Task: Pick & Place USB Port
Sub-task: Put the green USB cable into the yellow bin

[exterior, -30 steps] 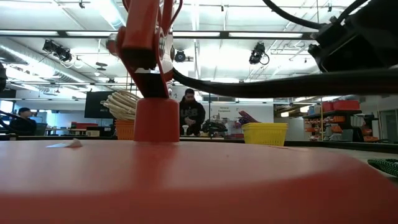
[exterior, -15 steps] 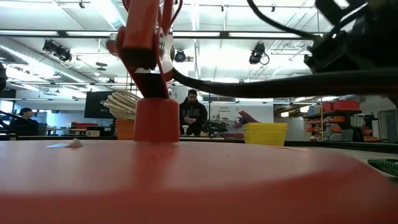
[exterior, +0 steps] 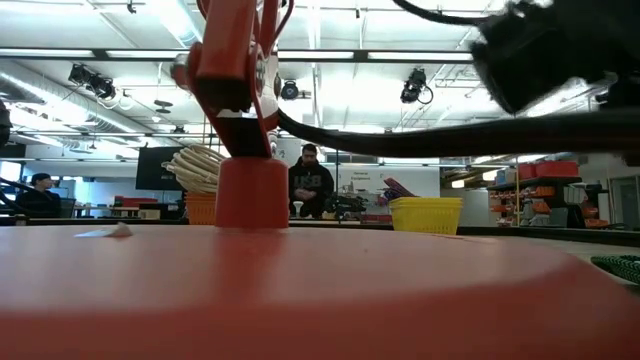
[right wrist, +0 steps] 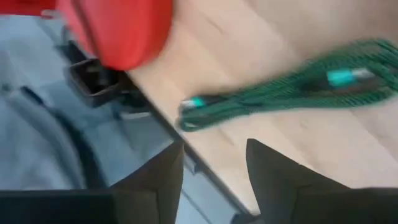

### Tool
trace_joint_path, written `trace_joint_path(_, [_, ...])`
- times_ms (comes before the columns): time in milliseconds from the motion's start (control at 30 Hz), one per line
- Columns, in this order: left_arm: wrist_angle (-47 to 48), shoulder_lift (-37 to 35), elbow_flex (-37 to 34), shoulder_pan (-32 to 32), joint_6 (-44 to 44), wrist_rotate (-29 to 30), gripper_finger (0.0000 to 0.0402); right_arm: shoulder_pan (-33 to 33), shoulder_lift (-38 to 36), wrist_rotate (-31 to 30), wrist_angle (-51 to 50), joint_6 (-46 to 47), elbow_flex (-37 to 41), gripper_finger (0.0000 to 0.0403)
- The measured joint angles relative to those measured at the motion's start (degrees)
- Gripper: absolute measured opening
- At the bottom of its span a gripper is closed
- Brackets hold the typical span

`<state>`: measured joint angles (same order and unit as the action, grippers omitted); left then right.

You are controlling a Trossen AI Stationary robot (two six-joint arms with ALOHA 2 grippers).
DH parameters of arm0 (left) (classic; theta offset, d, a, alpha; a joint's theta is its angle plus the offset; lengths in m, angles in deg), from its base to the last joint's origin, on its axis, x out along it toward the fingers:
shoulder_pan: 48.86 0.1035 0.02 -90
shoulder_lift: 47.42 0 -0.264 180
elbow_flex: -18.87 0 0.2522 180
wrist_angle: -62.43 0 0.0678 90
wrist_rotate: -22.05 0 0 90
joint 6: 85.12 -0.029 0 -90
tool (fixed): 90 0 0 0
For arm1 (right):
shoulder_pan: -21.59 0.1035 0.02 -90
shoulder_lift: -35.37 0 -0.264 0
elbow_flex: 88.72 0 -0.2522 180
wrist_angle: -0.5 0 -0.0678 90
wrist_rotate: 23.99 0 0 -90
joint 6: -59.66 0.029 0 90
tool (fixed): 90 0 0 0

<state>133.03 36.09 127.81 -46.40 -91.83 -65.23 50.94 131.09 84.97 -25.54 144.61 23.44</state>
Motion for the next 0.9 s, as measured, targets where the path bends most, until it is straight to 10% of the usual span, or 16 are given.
trace_joint_path(533, [-1.40,0.13,0.00,0.00,0.02,0.02,0.0053,-13.62,0.07,6.89,5.04,-36.31,-0.05,0.0191])
trace_joint_path(900, [-4.23,0.13,0.00,1.47,1.93,2.85,0.0053,-12.22,0.07,-3.36,-21.53,-101.59,-11.64,0.0140])
